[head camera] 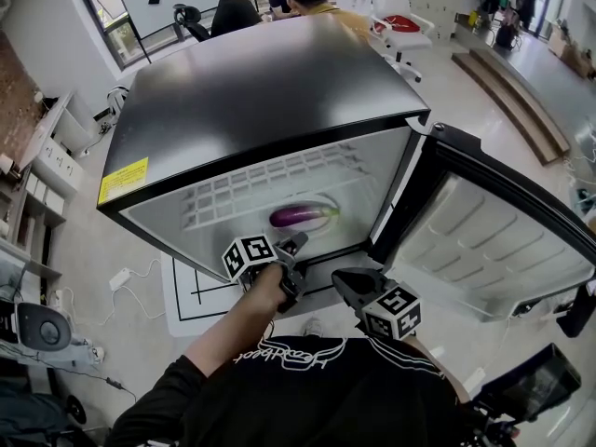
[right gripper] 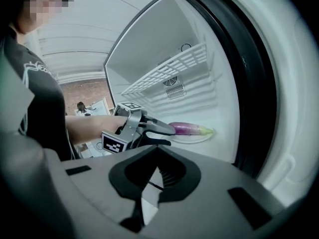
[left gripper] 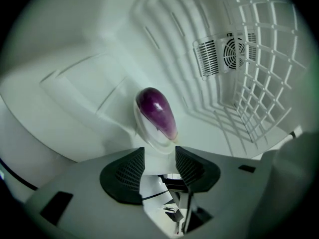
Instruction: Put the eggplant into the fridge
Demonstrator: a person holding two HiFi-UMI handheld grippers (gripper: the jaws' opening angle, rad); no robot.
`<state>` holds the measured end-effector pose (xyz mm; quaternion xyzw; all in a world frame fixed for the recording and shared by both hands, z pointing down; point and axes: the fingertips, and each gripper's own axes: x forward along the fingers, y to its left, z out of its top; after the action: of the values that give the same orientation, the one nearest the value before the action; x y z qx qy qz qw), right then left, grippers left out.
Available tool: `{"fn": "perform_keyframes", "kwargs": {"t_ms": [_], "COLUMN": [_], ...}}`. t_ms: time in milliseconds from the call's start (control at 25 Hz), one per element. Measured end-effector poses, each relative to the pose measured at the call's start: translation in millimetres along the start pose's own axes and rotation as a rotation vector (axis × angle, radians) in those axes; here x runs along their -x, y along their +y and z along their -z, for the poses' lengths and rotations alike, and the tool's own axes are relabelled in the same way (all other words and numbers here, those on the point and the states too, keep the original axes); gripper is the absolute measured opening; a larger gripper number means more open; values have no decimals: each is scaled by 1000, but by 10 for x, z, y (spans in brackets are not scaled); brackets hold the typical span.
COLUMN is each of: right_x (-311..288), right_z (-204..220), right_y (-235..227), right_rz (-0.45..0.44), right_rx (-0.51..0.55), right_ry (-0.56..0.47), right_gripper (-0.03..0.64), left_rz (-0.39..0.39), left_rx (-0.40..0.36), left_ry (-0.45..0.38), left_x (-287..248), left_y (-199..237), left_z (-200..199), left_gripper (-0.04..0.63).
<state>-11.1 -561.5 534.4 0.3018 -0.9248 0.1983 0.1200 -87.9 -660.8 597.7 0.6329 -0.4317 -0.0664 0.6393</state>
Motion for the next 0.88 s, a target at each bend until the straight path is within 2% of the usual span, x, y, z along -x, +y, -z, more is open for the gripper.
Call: {"fn": "perform_keyframes", "kwargs": {"t_ms": [120,320,440,560,600,720,800,880], "right_x": [90,311,499,691,748,922,1048,1190], "right_z": [-7,-55,-68,-92,-95,-61,-19,37], "right_y": [50,154,224,310,352,525,650,806], "right_rz": [0,7,14,16,14,-8,-24,-48], "right_rx": [4,-2,12,28,32,44,60,74], "right_ry": [-6,-32,-48,-70,-76,-82,-80,-78], "right_gripper": [8,8,8,8,8,8,8,8], "left_rz": [57,110,189,230,227,237,280,318], "left_rx": [-85,-308,-410,-557,-608,-735,-816,-940], "left_ry": [-8,-63,-75,-118,-129,-144,-133,-111], "left_x": [141,490,689,890,959,1173,1312,1464], "left_y": [-169,-436,-637,-808,-838,-930,-1025,-1118], "left_z": [113,299,508,702,766,1010,1241,1539], "left_gripper": [175,173,173,172,157,14,9,9]}}
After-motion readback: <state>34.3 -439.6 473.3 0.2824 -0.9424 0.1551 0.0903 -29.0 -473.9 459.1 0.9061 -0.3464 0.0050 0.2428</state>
